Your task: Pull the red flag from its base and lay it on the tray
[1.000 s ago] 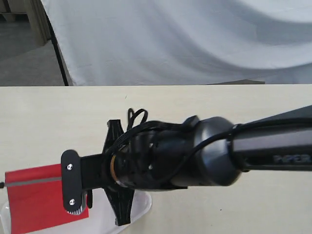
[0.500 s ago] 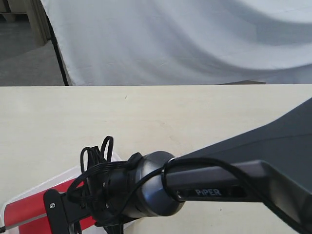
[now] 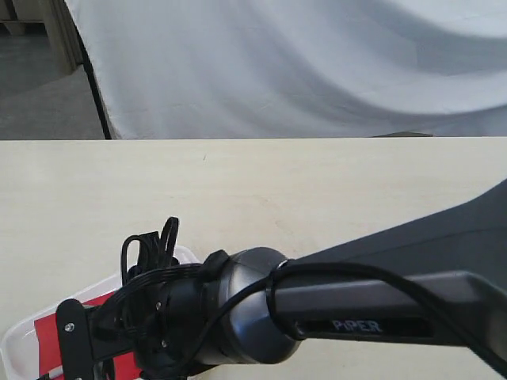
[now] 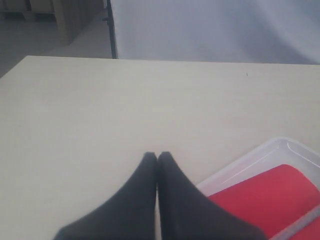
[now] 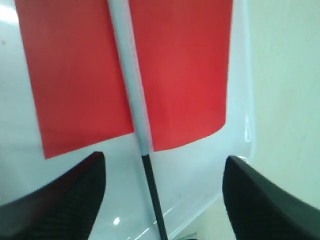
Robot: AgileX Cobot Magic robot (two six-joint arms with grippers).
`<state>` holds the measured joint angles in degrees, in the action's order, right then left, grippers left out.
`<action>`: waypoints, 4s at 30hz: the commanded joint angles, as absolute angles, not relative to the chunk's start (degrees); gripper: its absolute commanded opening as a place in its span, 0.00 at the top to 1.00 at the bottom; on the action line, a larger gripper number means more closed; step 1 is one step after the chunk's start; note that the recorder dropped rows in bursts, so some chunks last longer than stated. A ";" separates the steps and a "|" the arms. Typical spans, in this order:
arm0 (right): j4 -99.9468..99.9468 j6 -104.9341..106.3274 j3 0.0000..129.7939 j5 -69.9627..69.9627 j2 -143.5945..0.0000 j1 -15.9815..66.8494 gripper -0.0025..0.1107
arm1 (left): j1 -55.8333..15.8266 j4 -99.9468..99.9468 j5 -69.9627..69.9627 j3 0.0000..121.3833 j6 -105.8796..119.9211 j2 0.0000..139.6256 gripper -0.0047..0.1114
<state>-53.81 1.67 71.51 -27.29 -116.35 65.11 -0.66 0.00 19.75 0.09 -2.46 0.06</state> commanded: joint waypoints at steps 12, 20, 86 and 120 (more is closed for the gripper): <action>-53.79 -21.88 71.91 -23.44 -110.40 62.16 0.98 | -1.01 0.00 19.58 0.00 -2.38 0.00 0.96; -39.75 -29.41 71.80 -25.22 -108.06 47.94 0.98 | -1.01 0.00 19.58 0.00 -2.38 0.00 0.96; 2.05 -8.82 3.43 3.32 0.00 8.13 0.98 | -1.01 0.00 19.58 0.00 -2.38 0.00 0.96; 2.45 -1.62 0.00 -10.25 0.00 8.13 0.98 | -1.01 0.00 19.58 0.00 -2.38 0.00 0.96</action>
<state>2.50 -1.74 0.21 -10.09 -0.24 7.87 -0.66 0.00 19.75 0.09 -2.46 0.06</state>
